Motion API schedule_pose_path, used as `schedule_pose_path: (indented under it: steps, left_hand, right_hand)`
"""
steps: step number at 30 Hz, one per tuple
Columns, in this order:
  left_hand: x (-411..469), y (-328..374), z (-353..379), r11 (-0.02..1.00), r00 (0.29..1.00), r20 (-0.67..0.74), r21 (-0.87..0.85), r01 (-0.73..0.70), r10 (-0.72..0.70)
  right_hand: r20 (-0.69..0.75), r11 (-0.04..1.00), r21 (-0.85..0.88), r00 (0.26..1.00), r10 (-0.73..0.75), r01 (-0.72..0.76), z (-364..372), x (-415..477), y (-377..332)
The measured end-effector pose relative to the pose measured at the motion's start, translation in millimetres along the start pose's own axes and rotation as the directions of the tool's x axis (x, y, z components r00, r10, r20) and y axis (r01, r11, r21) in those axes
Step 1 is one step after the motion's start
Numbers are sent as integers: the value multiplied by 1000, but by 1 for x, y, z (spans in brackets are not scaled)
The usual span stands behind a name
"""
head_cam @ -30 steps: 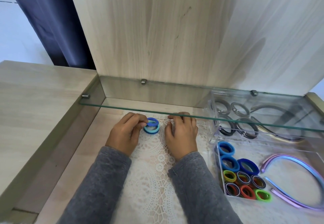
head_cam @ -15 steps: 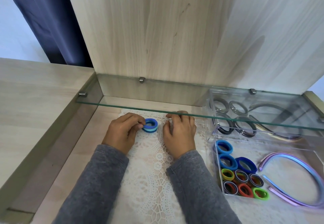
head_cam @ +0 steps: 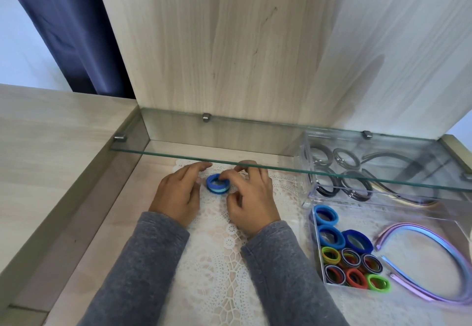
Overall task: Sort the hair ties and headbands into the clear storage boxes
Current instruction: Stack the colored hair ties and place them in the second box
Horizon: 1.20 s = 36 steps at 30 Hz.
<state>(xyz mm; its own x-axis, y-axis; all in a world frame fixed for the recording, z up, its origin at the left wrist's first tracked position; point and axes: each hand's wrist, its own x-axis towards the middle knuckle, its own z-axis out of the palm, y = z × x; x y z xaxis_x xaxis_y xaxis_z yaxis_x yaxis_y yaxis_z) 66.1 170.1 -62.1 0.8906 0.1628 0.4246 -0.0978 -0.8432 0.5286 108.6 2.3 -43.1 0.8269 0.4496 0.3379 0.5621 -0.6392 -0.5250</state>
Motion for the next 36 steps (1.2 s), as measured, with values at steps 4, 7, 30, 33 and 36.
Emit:
schedule_pose_path:
  steps: [4,7,30,33,36]
  left_hand:
    - [1,-1,2,998,997,41,27,60,-61]
    - [1,1,1,997,996,48,41,67,-69]
    - [-22,32,-7,941,991,-86,331,-68,102]
    - [-29,39,-2,957,998,-10,284,-61,66]
    - [-34,47,1,965,998,56,261,-25,11]
  right_hand:
    - [44,1000,-25,999,7,-6,4,2,4]
    - [66,997,-75,998,-8,13,4,1,4]
    - [253,939,-338,967,26,63,-33,-20,-10]
    - [242,932,-357,970,21,69,-38,-26,-11]
    - [199,925,-371,980,-4,79,-38,-33,-12]
